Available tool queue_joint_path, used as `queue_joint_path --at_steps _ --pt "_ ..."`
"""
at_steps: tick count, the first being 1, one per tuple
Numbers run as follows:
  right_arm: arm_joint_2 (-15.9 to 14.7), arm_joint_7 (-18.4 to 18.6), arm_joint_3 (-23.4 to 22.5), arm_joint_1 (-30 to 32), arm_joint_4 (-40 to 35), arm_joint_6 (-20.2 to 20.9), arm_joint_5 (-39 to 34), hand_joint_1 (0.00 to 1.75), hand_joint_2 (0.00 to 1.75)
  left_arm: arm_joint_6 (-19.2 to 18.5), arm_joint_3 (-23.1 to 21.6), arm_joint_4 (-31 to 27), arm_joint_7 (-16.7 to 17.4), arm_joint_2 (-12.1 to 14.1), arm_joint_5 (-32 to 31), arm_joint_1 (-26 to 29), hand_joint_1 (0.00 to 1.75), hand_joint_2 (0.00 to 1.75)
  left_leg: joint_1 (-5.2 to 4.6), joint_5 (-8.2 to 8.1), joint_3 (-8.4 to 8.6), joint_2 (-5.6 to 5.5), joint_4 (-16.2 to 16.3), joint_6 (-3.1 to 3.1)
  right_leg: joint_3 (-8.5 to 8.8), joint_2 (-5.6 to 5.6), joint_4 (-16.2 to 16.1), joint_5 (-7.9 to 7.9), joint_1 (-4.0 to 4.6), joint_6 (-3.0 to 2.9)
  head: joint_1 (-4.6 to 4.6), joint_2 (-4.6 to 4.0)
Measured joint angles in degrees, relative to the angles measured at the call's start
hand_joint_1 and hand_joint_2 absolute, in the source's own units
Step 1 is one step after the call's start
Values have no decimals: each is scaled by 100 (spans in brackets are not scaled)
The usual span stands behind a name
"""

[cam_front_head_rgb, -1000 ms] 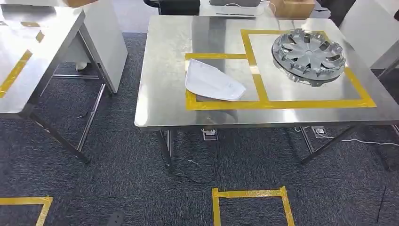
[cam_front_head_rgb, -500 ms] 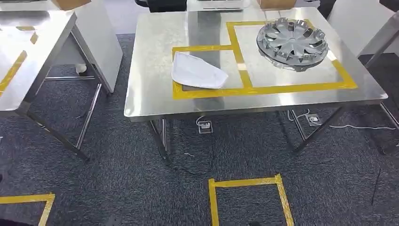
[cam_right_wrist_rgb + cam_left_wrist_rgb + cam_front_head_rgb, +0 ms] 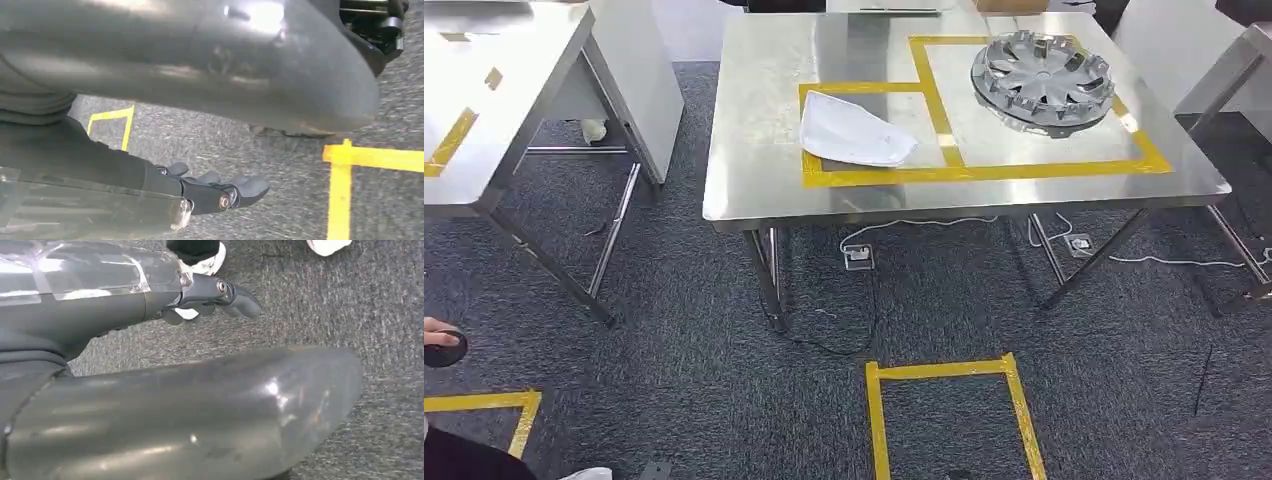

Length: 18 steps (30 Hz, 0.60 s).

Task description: Take the parts from the cabinet and place them on the table.

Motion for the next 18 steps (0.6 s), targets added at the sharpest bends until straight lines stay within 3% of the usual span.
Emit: queue_joint_path --at_steps 2,3,4,7,8,9,10,12,13,14,15,16,18 --pt "-5 0 2 -7 -7 -18 15 0 0 -2 0 0 -79 -4 40 0 0 0 15 77 -73 1 1 -49 583 -1 -899 462 -27 3 7 0" --pt "-2 2 2 -13 -9 -20 28 0 0 -2 0 0 -105 -2 44 -3 0 0 12 106 -88 1 2 -89 919 9 -1463 531 -37 6 18 0" --pt "0 2 4 -25 -20 -20 40 0 0 -2 0 0 -123 0 51 -5 0 0 -5 146 -122 5 12 -135 1076 50 -1755 430 -4 -12 61 0" --pt "-2 9 4 -25 -28 -29 48 0 0 -11 0 0 -136 -2 66 -2 0 0 18 282 -160 39 -22 -257 1015 64 -1780 435 32 -101 50 0" --pt "-2 13 7 -8 -39 -31 48 0 0 -11 0 2 -138 -2 72 11 0 0 14 319 -181 41 -27 -310 965 49 -1811 497 35 -193 50 0" --pt "-2 13 9 -16 -46 -35 48 0 0 -11 0 11 -149 0 77 3 0 0 38 146 -224 34 52 -322 946 5 -1835 559 15 -290 42 0" --pt "-7 11 11 -17 -57 -51 46 0 0 -11 0 11 -160 0 77 3 0 0 34 -168 -312 11 284 -322 877 9 -1837 607 29 -354 6 0" --pt "-28 -44 9 -14 -59 -66 42 0 0 -13 0 15 -160 -4 75 2 0 0 34 -796 -566 -24 1132 -327 736 -11 -1822 704 66 -410 -79 0" --pt "-33 -59 11 -10 -72 -66 31 0 0 -11 0 20 -158 -9 72 4 0 0 33 -958 -665 -27 1552 -327 655 -17 -1805 753 98 -421 -92 0" --pt "-35 -68 11 -8 -90 -66 15 0 0 -9 0 26 -158 -11 72 4 0 0 28 -931 -672 -26 1734 -315 576 -23 -1774 791 119 -427 -103 0" --pt "-44 -70 9 -8 -101 -66 7 0 0 -5 0 30 -160 -11 72 4 0 0 12 -766 -560 -26 1671 -291 491 -25 -1731 819 138 -431 -114 0" --pt "-50 -72 11 -9 -103 -64 2 0 0 -4 0 33 -162 -11 72 4 0 0 -11 -564 -345 -26 1411 -254 421 -25 -1686 833 153 -427 -131 0" --pt "-55 -72 11 -9 -105 -66 -8 0 0 2 0 35 -175 -11 72 -2 0 0 -70 -288 320 -35 469 -119 335 -22 -1609 858 176 -420 -160 0"
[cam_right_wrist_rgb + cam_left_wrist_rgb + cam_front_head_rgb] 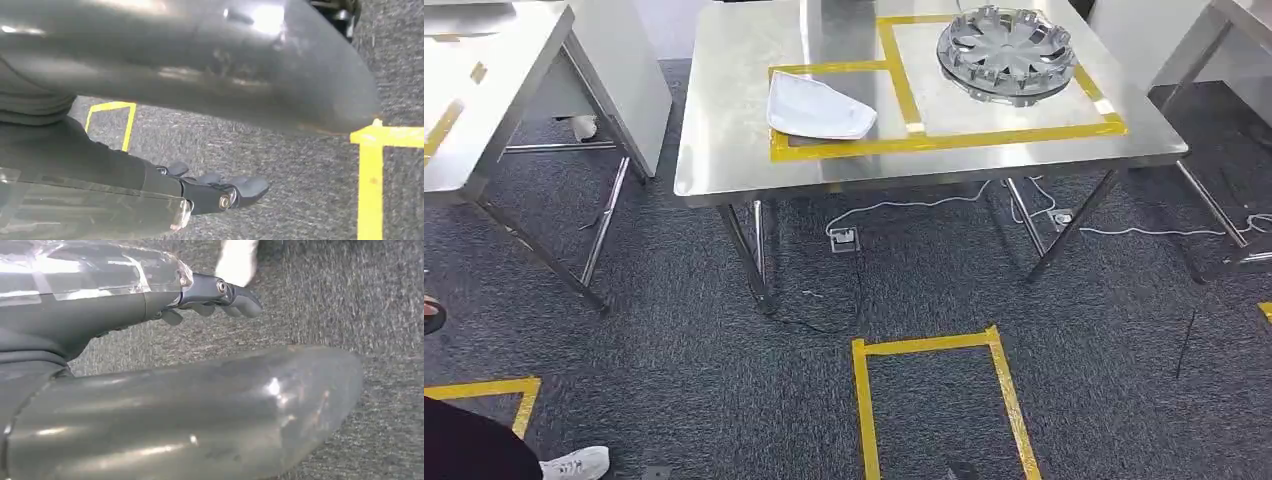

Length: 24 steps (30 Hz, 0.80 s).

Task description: Take the parts from the cabinet and place them on the table.

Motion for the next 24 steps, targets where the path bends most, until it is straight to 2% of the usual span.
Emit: queue_joint_path --at_steps 1,3,5,6,7,9,10,11,13,14,15,16,17,19,20,21,22,23,24 --pt "-2 -4 0 3 -15 0 -9 0 0 2 0 0 -2 2 -2 -15 0 0 -35 -140 232 2 -374 94 -52 -7 47 18 27 30 11 0" --pt "-22 -13 -2 -2 -31 -2 -22 0 0 2 -2 2 -4 -18 -7 -16 0 0 -52 -115 229 -5 -476 76 -70 -12 55 84 -9 93 28 0" --pt "-26 -31 -2 2 -39 -4 -42 0 0 0 -2 7 0 -33 -26 -17 0 0 -47 -71 198 -4 -542 103 -105 -7 47 155 -6 162 -4 0" --pt "-57 -35 -2 12 -39 -4 -48 0 0 0 0 15 22 -44 -42 -22 0 0 9 19 164 13 -591 131 -125 11 98 52 -16 203 -4 0" --pt "-50 -37 0 30 -48 -2 -57 0 0 0 0 15 50 -44 -55 -32 0 0 10 73 96 7 -597 175 -196 26 269 -238 -28 258 26 0" --pt "-50 -37 0 28 -48 0 -83 0 0 -4 0 17 116 -55 -85 -27 0 0 9 187 -36 0 -593 188 -390 34 1033 -868 -82 330 85 0" --pt "-48 -37 0 25 -48 0 -103 0 0 -4 0 22 140 -55 -87 -22 0 0 10 243 -110 2 -589 184 -468 34 1426 -1066 -92 356 94 0" --pt "-46 -37 0 27 -52 0 -109 0 0 -9 0 22 149 -50 -90 -19 0 0 11 295 -180 4 -587 177 -482 34 1675 -1102 -107 375 109 0" --pt "-46 -35 0 29 -55 0 -116 0 0 -9 0 24 153 -50 -92 -20 0 0 12 382 -301 9 -578 153 -291 33 1587 -828 -143 396 142 0" --pt "-46 -35 0 24 -59 0 -116 0 0 -11 0 26 157 -50 -92 -20 0 0 15 440 -381 12 -562 126 84 33 1038 -497 -158 399 162 0" --pt "-46 -35 0 17 -61 0 -116 0 0 -11 0 26 157 -52 -94 -22 0 0 19 477 -414 14 -555 97 456 34 467 -337 -168 394 179 0" --pt "-46 -35 0 7 -61 0 -116 0 0 -9 0 26 157 -50 -94 -23 0 0 2 511 -442 17 -549 61 751 44 -28 -403 -175 390 208 0" --pt "-46 -35 -2 -2 -66 0 -116 0 0 -9 0 28 157 -52 -96 -24 0 0 -8 557 -470 27 -539 16 894 70 -324 -462 -147 337 238 0" --pt "-46 -29 0 0 -79 20 -120 0 0 -7 0 28 175 -46 -103 -25 0 0 16 663 -506 56 -556 -54 830 78 -301 -440 -113 270 230 0" --pt "-44 -4 5 14 -76 33 -127 0 0 -2 -2 28 206 -46 -103 -19 0 0 14 706 -507 60 -563 -96 788 73 -296 -399 -100 209 232 0" --pt "-24 26 9 18 -76 37 -131 0 0 2 -2 33 236 -35 -103 -17 0 0 30 656 -542 61 -537 -131 751 48 -339 -322 -144 117 230 0" --pt "-22 35 11 13 -76 42 -138 0 0 4 -2 35 249 -9 -103 -13 0 0 32 423 -601 53 -415 -151 689 23 -336 -273 -132 71 214 0" --pt "-15 46 11 13 -76 42 -155 0 0 4 -2 39 256 -7 -101 -16 0 0 39 55 -708 36 -95 -163 617 19 -332 -222 -123 12 177 0" --pt "-2 50 11 15 -76 46 -168 0 0 4 -2 44 251 13 -92 -21 0 0 44 -300 -837 17 356 -182 543 14 -321 -166 -109 4 160 0"
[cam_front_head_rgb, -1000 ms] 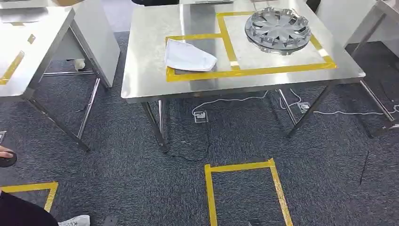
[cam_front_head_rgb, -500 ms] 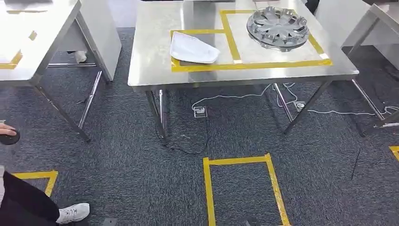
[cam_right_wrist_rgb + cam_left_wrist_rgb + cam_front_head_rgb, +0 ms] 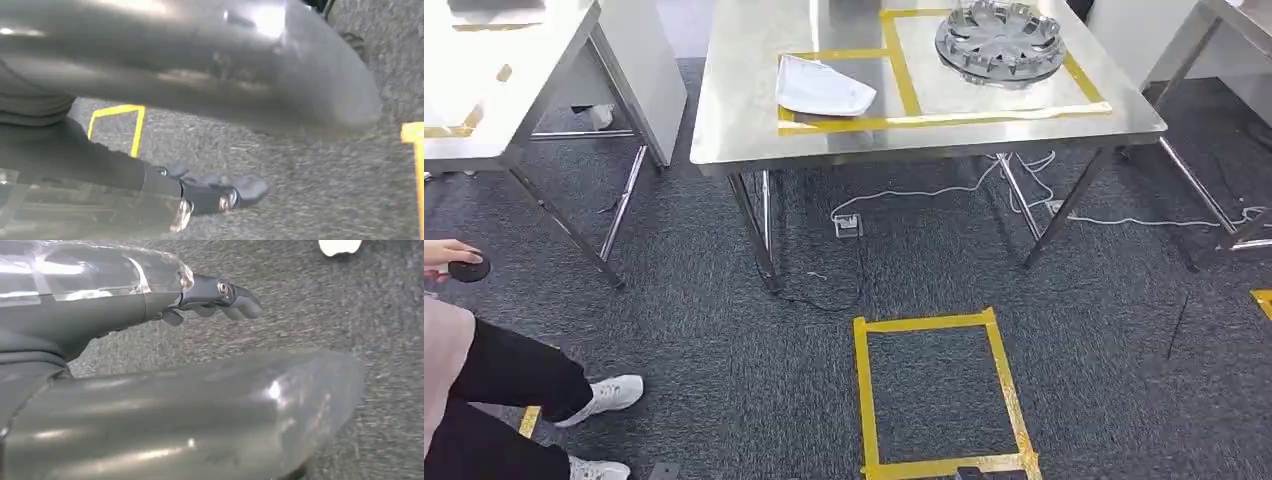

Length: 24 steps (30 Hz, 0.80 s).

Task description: Take the parts from the cabinet and place them on the table.

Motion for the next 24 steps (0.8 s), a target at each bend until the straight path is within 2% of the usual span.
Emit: queue_joint_path --at_steps 1,2,3,4,5,6,7,8,9,11,12,13,14,15,16,17,18,19,20,21,22,23,24 --pt "22 -2 2 2 0 2 -7 0 0 0 0 0 -15 20 11 -1 0 0 1 -241 -115 -7 433 -14 -78 -4 19 51 17 -11 -13 0" --pt "50 -18 4 2 0 4 -20 0 0 0 0 2 -33 53 29 0 0 0 1 -327 -180 -8 766 -22 -175 -10 48 102 32 -17 -17 0" --pt "81 -59 4 7 0 4 -46 0 0 0 2 2 -57 81 29 1 0 0 0 -218 -147 -8 899 -19 -283 -12 91 144 43 -13 -28 0" --pt "109 -114 7 11 0 4 -70 0 0 0 2 2 -68 107 29 0 0 0 -2 -8 8 -8 782 -6 -383 -16 141 177 48 -8 -39 0" --pt "127 -151 7 12 0 9 -77 0 0 2 2 2 -68 123 26 -1 0 0 -7 205 252 -8 490 13 -471 -15 194 201 49 4 -52 0" --pt "149 -193 9 10 0 20 -90 0 0 13 2 2 -68 142 24 -5 0 0 -17 345 585 -10 44 44 -541 -13 250 215 48 15 -70 0" --pt "181 -258 9 8 0 39 -105 0 0 30 0 2 -68 164 22 -16 0 0 -34 321 952 -19 -465 92 -590 -13 309 229 39 35 -107 0" --pt "212 -315 9 7 0 55 -111 0 0 46 0 2 -72 186 22 -33 0 0 -46 192 1163 -20 -825 121 -644 -10 364 240 71 57 -142 0" --pt "245 -352 9 5 0 70 -105 0 0 63 0 2 -105 203 22 -40 0 0 -52 162 1159 -21 -882 135 -656 -14 364 289 69 105 -116 0" --pt "306 -367 18 3 0 22 -59 0 0 85 0 2 -166 245 40 -45 0 0 -59 173 1112 -25 -896 155 -682 -12 355 365 64 165 -127 0" --pt "319 -369 35 15 2 -26 -44 0 0 85 0 4 -190 245 55 -39 0 0 -15 235 1084 -19 -955 239 -707 2 363 355 77 202 -120 0" --pt "321 -376 53 20 2 -46 -4 0 0 101 0 2 -214 262 61 -48 0 0 -5 286 1040 -12 -958 294 -742 15 441 182 64 250 -116 0" --pt "339 -382 68 29 4 -46 7 0 0 109 0 4 -236 273 72 -58 0 0 -5 341 969 -13 -958 355 -818 16 705 -152 39 292 -59 0" --pt "341 -389 92 26 7 -42 9 0 0 109 0 4 -256 278 92 -57 0 0 -15 393 907 -16 -958 367 -919 16 1111 -486 20 324 -19 0" --pt "341 -398 107 21 7 -37 4 0 0 109 0 4 -267 278 101 -54 0 0 -19 439 845 -19 -955 374 -1016 17 1529 -736 13 346 -4 0" --pt "341 -420 116 16 9 -31 0 0 0 107 0 4 -280 282 112 -48 0 0 -23 485 782 -19 -950 371 -1078 18 1894 -851 9 363 15 0" --pt "341 -439 127 18 11 -35 0 0 0 105 0 4 -300 282 116 -40 0 0 -26 531 724 -16 -950 367 -1051 17 2037 -796 5 364 40 0" --pt "330 -450 140 15 15 -63 -4 0 0 98 0 7 -319 280 127 -36 0 0 -28 571 665 -12 -948 361 -928 17 1960 -600 4 365 55 0" --pt "308 -461 146 12 17 -94 -9 0 0 98 0 9 -332 275 129 -35 0 0 -34 615 616 -9 -944 349 -721 18 1677 -333 5 351 70 0" --pt "293 -468 149 9 17 -120 -9 0 0 98 0 11 -360 263 131 -35 0 0 -35 647 587 -9 -944 334 -411 17 1198 -121 8 322 79 0" --pt "273 -472 149 4 17 -127 -7 0 0 98 2 11 -378 243 144 -37 0 0 -35 664 574 -6 -944 316 -80 17 684 -38 14 288 83 0" --pt "247 -483 151 -14 18 -140 0 0 0 98 0 11 -393 216 147 -38 0 0 -66 681 550 5 -940 295 153 17 292 -118 41 247 98 0" --pt "232 -492 155 -32 17 -179 11 0 0 98 0 11 -393 186 149 -39 0 0 -64 726 535 17 -932 262 193 24 162 -128 43 220 101 0"
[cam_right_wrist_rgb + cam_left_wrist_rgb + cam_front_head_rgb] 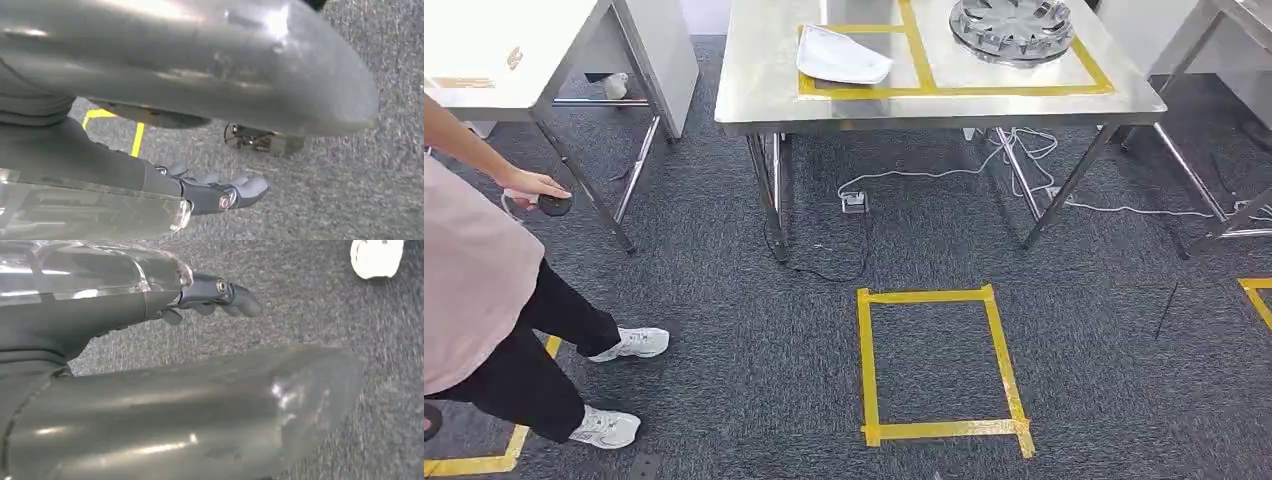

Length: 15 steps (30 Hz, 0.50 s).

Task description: Take the parts from the cabinet and place them on the table.

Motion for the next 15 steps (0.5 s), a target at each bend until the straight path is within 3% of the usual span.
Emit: queue_joint_path --at_steps 3,4,5,7,8,9,11,12,13,14,15 --pt "-30 -11 103 -23 0 -454 229 0 0 0 0 13 4 -77 18 8 0 0 -15 92 -48 32 -2 -106 -32 3 -136 12 -11 -69 15 0" --pt "-37 -15 129 -31 2 -529 262 0 0 -2 0 15 4 -79 22 5 0 0 -2 -4 -114 23 73 -120 7 -21 -244 25 -49 -107 22 0" --pt "-54 -15 136 -26 2 -577 289 0 0 -2 0 20 4 -101 28 5 0 0 6 -220 -211 -5 279 -155 -26 -6 -282 68 -41 -173 -35 0" --pt "-70 -18 168 -19 2 -627 323 0 0 -7 -2 26 11 -118 35 11 0 0 45 -751 -541 -33 1147 -206 -97 -20 -256 109 -32 -206 -81 0" --pt "-68 -11 205 -12 2 -686 369 0 0 -9 0 26 24 -120 37 17 0 0 45 -899 -679 -37 1537 -230 -130 -27 -229 113 -23 -208 -83 0" --pt "-70 37 249 -11 4 -719 396 0 0 -9 0 26 46 -127 37 26 0 0 47 -904 -726 -34 1719 -243 -164 -31 -192 115 -20 -205 -92 0" --pt "-76 118 280 -8 2 -647 334 0 0 -33 0 33 83 -131 22 33 0 0 56 -619 -506 -26 1411 -257 -224 -34 -114 103 -22 -192 -98 0" --pt "-85 114 280 -4 -2 -557 260 0 0 -39 0 37 87 -131 9 32 0 0 70 -352 -213 -20 908 -258 -252 -32 -54 83 -30 -168 -112 0" --pt "-90 76 280 -4 -9 -474 168 0 0 -44 -2 39 90 -131 -4 32 0 0 85 -187 54 -7 457 -259 -270 -30 2 57 -34 -133 -131 0" --pt "-101 8 280 -1 -18 -398 91 0 0 -50 -2 42 92 -140 -9 26 0 0 61 -314 215 -2 289 -246 -341 -25 49 25 -7 -92 -164 0" --pt "-107 -44 282 -4 -24 -341 39 0 0 -50 -2 42 92 -147 -11 28 0 0 52 -278 181 -14 263 -183 -353 -14 95 16 -2 -75 -184 0"
